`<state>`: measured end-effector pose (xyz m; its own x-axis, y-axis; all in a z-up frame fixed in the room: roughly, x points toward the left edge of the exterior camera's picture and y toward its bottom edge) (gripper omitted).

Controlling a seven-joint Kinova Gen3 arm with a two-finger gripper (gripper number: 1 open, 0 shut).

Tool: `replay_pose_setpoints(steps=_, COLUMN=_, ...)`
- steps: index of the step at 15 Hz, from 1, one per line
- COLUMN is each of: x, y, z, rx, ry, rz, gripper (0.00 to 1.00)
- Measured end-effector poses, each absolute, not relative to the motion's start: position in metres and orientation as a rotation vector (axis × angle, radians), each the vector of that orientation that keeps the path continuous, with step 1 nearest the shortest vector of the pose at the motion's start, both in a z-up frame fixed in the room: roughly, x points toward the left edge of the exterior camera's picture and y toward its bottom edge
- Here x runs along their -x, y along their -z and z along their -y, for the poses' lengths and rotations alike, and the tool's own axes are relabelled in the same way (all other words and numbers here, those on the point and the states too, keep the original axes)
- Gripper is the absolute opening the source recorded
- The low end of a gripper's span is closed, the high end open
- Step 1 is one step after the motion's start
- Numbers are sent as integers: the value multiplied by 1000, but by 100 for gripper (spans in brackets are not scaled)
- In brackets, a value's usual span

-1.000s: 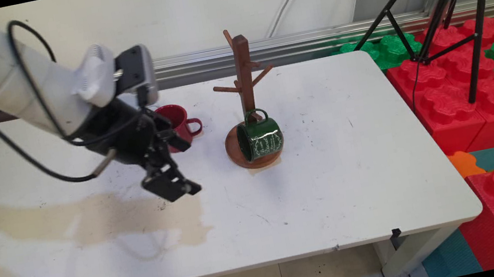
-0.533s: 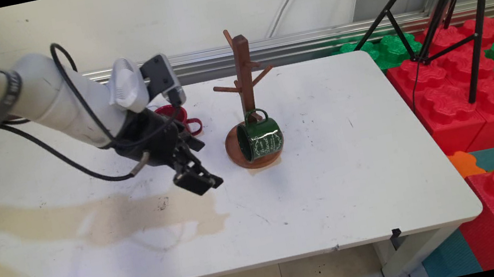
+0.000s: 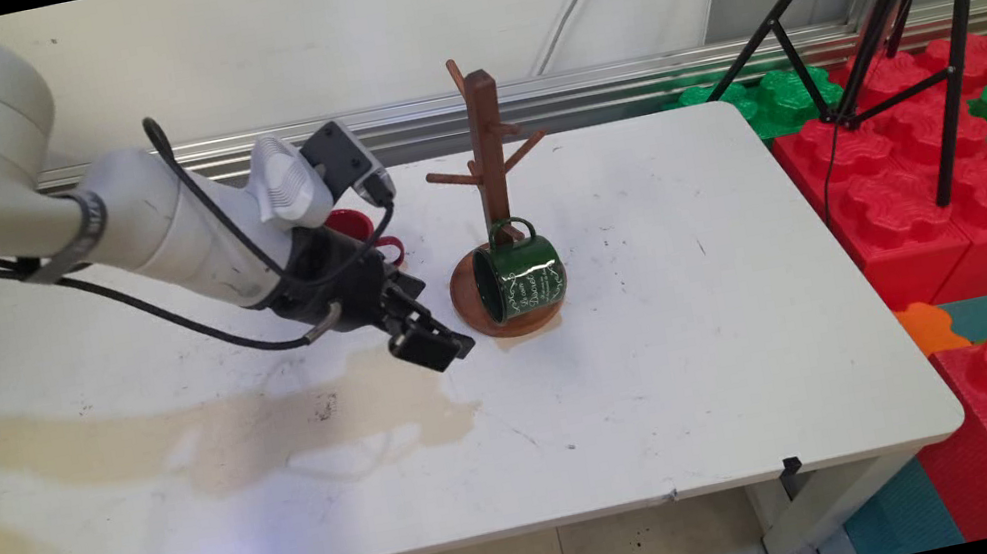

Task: Pick up the green mug from the rack

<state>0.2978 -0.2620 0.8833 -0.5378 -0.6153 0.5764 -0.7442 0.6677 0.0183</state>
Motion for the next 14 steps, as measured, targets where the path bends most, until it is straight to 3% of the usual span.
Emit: replay_pose_setpoints(steps=14, x=-287, y=-837, z=295, rx=-1160, ry=-256, rz=2092, gripper=100)
